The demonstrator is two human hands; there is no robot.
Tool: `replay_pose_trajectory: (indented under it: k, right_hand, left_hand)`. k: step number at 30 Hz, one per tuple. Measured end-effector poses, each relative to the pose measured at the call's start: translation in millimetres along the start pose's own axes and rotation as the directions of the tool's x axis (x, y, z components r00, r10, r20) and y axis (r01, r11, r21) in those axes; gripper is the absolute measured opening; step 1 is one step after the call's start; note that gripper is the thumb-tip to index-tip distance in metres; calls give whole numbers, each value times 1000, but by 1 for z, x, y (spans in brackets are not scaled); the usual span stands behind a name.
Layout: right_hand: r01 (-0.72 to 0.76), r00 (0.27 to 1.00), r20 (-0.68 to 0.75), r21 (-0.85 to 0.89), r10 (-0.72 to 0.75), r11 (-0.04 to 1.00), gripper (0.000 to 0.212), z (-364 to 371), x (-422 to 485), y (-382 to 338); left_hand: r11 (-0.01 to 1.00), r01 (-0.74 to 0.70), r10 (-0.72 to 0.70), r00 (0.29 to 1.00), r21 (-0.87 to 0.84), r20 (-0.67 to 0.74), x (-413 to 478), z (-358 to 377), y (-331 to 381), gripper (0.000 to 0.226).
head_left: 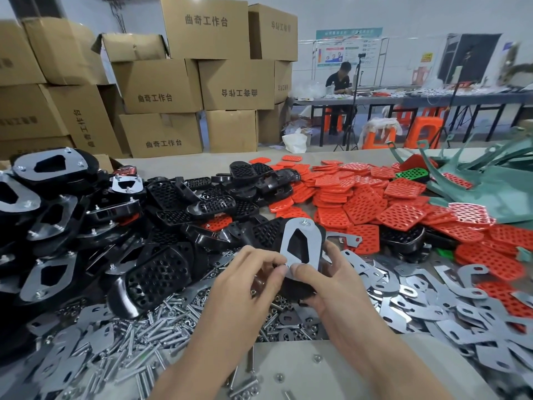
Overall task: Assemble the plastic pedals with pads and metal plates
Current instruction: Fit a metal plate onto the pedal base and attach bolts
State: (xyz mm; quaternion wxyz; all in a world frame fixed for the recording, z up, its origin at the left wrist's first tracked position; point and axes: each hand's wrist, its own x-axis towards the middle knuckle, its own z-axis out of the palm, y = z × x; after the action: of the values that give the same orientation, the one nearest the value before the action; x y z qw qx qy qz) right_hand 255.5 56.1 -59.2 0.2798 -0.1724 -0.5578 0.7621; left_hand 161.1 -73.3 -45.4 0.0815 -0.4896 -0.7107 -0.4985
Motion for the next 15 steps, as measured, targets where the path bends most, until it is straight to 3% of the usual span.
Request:
replay_pose_trajectory:
  k: [7,10,15]
  right_hand:
    - [11,1000,-17,-70,-13,998,63,2,-1,0]
    - [17,1000,-22,-74,-19,997,64,1,0,-1]
    - [20,1000,-24,-50,-21,999,65,1,0,-1]
  left_hand:
    - [995,-32,30,999,92,23,-3,-1,1,13]
    - [991,-68,59,995,113,83,-3,-2,-1,28]
    - [999,34,-35,999,29,21,-3,-1,-3,26]
